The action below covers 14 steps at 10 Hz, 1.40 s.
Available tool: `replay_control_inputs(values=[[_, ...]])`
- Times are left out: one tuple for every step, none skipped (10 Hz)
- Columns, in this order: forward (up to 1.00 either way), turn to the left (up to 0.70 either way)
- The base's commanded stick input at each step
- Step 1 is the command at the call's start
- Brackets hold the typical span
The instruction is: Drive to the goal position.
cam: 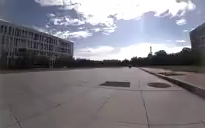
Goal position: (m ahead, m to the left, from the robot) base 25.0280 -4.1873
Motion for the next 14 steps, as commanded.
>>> replay_control_inputs(values=[[0.70, 0.35], [0.70, 0.14], [0.70, 0.03], [0.70, 0.00], [0.70, 0.00], [0.70, 0.00], [0.70, 0.00], [0.70, 0.00], [0.70, 0.00], [0.70, 0.00], [0.70, 0.00], [0.70, 0.00], [0.70, 0.00], [0.70, -0.18]])
